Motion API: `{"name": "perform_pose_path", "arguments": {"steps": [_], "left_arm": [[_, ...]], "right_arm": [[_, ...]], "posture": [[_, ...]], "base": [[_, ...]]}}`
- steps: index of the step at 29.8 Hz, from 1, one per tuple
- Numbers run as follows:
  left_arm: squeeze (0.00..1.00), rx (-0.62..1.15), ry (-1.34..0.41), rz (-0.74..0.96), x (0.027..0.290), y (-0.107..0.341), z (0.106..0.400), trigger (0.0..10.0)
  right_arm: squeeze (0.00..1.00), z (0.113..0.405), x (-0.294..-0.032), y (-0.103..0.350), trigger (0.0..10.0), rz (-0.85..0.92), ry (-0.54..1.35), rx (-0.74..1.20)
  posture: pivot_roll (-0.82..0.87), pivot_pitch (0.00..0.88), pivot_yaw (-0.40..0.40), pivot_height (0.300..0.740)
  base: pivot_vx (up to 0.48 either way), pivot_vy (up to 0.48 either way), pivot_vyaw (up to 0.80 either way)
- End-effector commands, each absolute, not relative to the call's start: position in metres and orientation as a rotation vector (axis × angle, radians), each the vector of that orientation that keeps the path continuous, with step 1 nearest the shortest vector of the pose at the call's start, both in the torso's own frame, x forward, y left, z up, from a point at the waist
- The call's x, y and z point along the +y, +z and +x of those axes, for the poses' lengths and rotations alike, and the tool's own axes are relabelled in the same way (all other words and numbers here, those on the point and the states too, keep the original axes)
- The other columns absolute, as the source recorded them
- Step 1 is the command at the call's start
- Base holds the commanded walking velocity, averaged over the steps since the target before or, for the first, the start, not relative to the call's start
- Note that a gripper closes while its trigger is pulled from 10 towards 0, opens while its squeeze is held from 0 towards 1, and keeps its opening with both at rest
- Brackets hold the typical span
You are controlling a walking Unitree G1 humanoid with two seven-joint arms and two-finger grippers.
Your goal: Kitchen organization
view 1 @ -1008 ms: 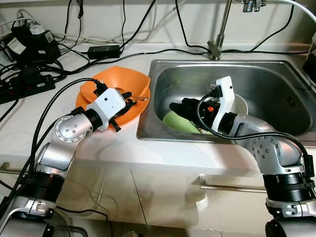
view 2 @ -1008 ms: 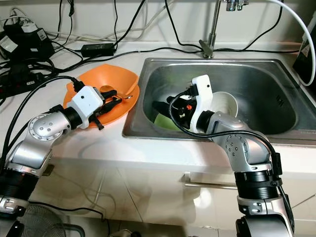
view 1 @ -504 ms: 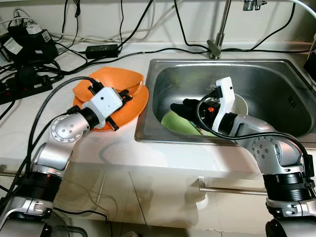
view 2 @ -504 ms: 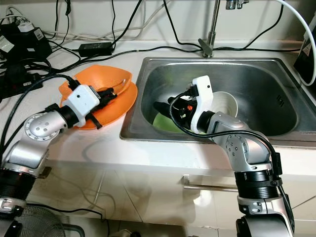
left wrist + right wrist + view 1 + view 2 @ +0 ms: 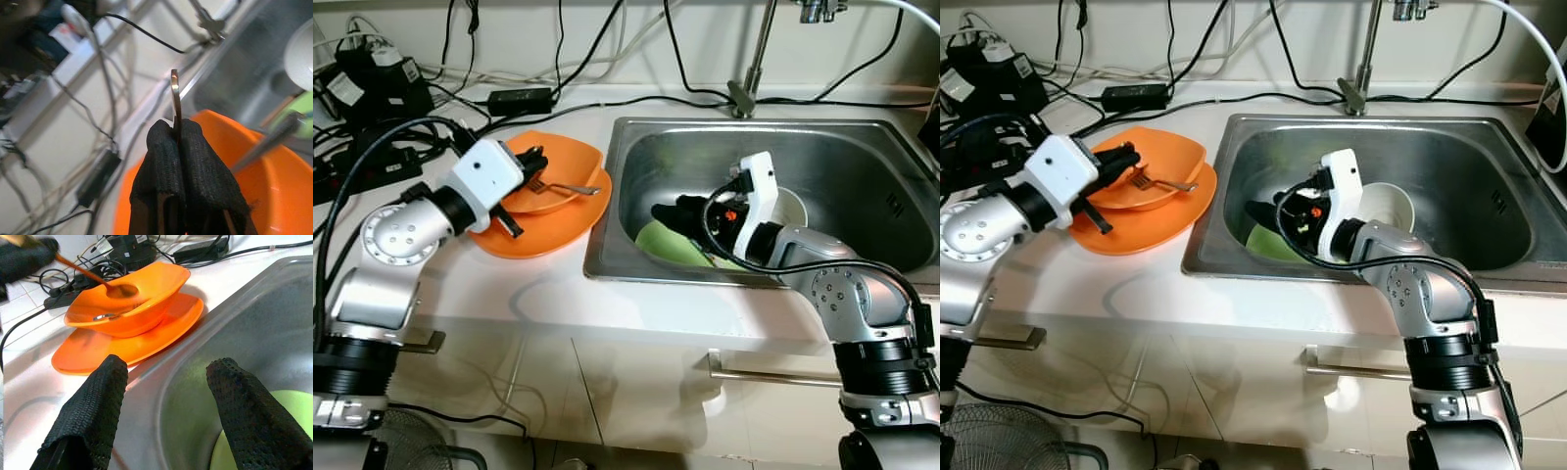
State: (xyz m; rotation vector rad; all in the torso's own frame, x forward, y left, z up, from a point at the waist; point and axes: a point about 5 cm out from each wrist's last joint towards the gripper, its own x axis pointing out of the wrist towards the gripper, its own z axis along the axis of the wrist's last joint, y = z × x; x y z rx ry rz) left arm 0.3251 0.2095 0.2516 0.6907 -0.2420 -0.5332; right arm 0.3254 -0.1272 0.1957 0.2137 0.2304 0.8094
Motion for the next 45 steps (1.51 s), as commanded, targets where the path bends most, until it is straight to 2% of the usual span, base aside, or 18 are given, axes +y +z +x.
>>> {"name": "perform_pose_path", "arguments": {"steps": [1, 9, 11, 12, 13, 14, 15, 16, 17, 19, 20, 22, 26, 31, 33, 34, 37, 45], "left_arm": [[0.00, -0.289, -0.511, 0.692, 0.215, 0.273, 0.323, 0.0], [0.00, -0.392, -0.405, 0.603, 0.238, 0.311, 0.319, 0.0], [0.00, -0.505, -0.333, 0.332, 0.248, 0.330, 0.318, 0.0], [0.00, -0.505, -0.333, 0.332, 0.248, 0.330, 0.318, 0.0], [0.00, -0.579, -0.295, 0.084, 0.253, 0.339, 0.318, 0.0], [0.00, -0.579, -0.295, 0.084, 0.253, 0.339, 0.318, 0.0], [0.00, -0.625, -0.277, -0.142, 0.256, 0.341, 0.319, 0.0], [0.00, -0.636, -0.276, -0.224, 0.257, 0.340, 0.320, 0.0], [0.00, -0.636, -0.276, -0.224, 0.257, 0.340, 0.320, 0.0], [0.00, -0.647, -0.274, -0.541, 0.252, 0.325, 0.326, 0.0], [0.00, -0.647, -0.274, -0.541, 0.252, 0.325, 0.326, 0.0], [0.00, -0.603, -0.299, -0.853, 0.232, 0.296, 0.335, 0.0], [0.00, -0.520, -0.339, -1.200, 0.201, 0.267, 0.346, 0.0], [0.00, -0.372, -0.410, -1.358, 0.156, 0.244, 0.359, 0.0], [0.00, -0.359, -0.413, -1.366, 0.151, 0.243, 0.359, 0.0], [0.00, -0.320, -0.444, -1.405, 0.136, 0.241, 0.361, 0.0], [0.00, -0.292, -0.511, -1.457, 0.116, 0.246, 0.363, 0.0], [0.00, -0.204, -0.582, -1.500, 0.084, 0.241, 0.358, 0.0]], "right_arm": [[0.00, 0.328, -0.125, 0.202, 10.0, 0.203, 0.812, 0.205], [0.00, 0.328, -0.124, 0.201, 10.0, 0.217, 0.807, 0.206], [0.00, 0.328, -0.122, 0.200, 10.0, 0.227, 0.807, 0.206], [0.00, 0.328, -0.122, 0.200, 10.0, 0.227, 0.807, 0.206], [0.00, 0.329, -0.122, 0.200, 10.0, 0.243, 0.797, 0.200], [0.00, 0.329, -0.122, 0.200, 10.0, 0.243, 0.797, 0.200], [0.00, 0.331, -0.121, 0.202, 10.0, 0.271, 0.770, 0.186], [0.00, 0.333, -0.121, 0.202, 10.0, 0.285, 0.757, 0.179], [0.00, 0.333, -0.121, 0.202, 10.0, 0.285, 0.757, 0.179], [0.00, 0.336, -0.116, 0.206, 10.0, 0.433, 0.722, 0.141], [0.00, 0.336, -0.116, 0.206, 10.0, 0.433, 0.722, 0.141], [0.00, 0.338, -0.106, 0.209, 10.0, 0.574, 0.707, 0.109], [0.00, 0.342, -0.095, 0.216, 10.0, 0.783, 0.678, 0.077], [0.00, 0.343, -0.085, 0.232, 10.0, 0.962, 0.726, 0.027], [0.00, 0.342, -0.084, 0.233, 10.0, 0.956, 0.728, 0.022], [0.00, 0.342, -0.081, 0.237, 10.0, 0.966, 0.736, 0.011], [0.00, 0.340, -0.077, 0.238, 10.0, 1.004, 0.731, 0.008], [0.00, 0.337, -0.073, 0.239, 10.0, 1.061, 0.753, -0.007]], "posture": [[-0.04, 0.031, 0.062, 0.740], [-0.03, 0.034, 0.069, 0.740], [-0.03, 0.033, 0.071, 0.740], [-0.03, 0.033, 0.071, 0.740], [-0.03, 0.031, 0.072, 0.740], [-0.03, 0.031, 0.072, 0.740], [-0.03, 0.028, 0.073, 0.740], [-0.02, 0.026, 0.073, 0.740], [-0.02, 0.026, 0.073, 0.740], [-0.02, 0.009, 0.074, 0.740], [-0.02, 0.009, 0.074, 0.740], [-0.02, 0.000, 0.075, 0.740], [-0.03, 0.001, 0.073, 0.740], [-0.04, 0.000, 0.080, 0.740], [-0.04, 0.000, 0.080, 0.740], [-0.04, 0.000, 0.080, 0.740], [-0.06, 0.003, 0.089, 0.740], [-0.07, 0.008, 0.090, 0.740]], "base": [[0.000, 0.000, 0.00], [0.000, 0.000, 0.00], [0.000, 0.000, 0.00], [0.000, 0.000, 0.00], [0.000, 0.000, 0.00], [0.000, 0.000, 0.00], [0.000, 0.000, 0.00], [0.000, 0.000, 0.00], [0.000, 0.000, 0.00], [0.000, 0.000, 0.00], [0.000, 0.000, 0.00], [0.000, 0.000, 0.00], [0.000, 0.000, 0.00], [0.000, 0.000, 0.00], [0.000, 0.000, 0.00], [0.000, 0.000, 0.00], [0.000, 0.000, 0.00], [0.000, 0.000, 0.00]]}}
